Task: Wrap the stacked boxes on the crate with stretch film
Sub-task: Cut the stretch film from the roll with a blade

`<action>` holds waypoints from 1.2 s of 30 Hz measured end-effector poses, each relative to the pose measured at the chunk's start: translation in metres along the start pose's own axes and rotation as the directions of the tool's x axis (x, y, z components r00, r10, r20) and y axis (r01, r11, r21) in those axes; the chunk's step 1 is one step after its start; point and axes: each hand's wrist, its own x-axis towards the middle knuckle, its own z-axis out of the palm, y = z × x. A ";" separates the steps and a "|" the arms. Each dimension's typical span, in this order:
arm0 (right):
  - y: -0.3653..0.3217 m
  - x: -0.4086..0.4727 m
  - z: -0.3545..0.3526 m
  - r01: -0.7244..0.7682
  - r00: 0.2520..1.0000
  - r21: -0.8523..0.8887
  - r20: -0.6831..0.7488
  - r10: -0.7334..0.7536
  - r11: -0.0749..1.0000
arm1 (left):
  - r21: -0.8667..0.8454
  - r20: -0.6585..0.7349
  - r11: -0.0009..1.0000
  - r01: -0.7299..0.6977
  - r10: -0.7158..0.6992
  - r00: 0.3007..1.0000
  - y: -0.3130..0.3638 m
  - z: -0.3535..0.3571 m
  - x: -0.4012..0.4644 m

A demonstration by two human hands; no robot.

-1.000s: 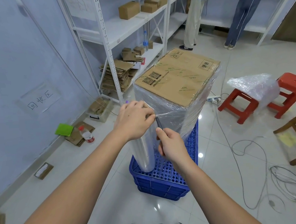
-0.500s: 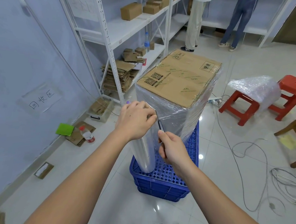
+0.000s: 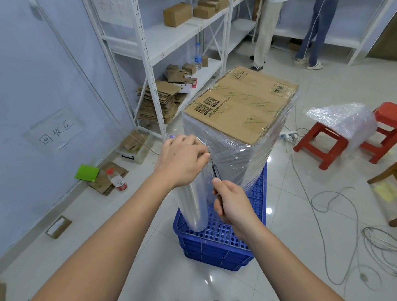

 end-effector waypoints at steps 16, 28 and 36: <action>0.011 -0.002 -0.001 -0.018 1.000 0.007 0.019 0.018 1.000 | -0.008 -0.014 1.000 -0.003 0.003 1.000 -0.003 0.001 -0.002; 0.035 -0.011 -0.004 0.005 1.000 -0.047 0.030 -0.004 0.999 | -0.018 -0.027 1.000 -0.005 0.004 1.000 -0.007 0.001 -0.004; 0.019 0.013 0.002 0.011 1.000 -0.055 0.013 -0.010 0.998 | -0.002 -0.030 1.000 -0.005 0.004 1.000 -0.004 0.001 -0.002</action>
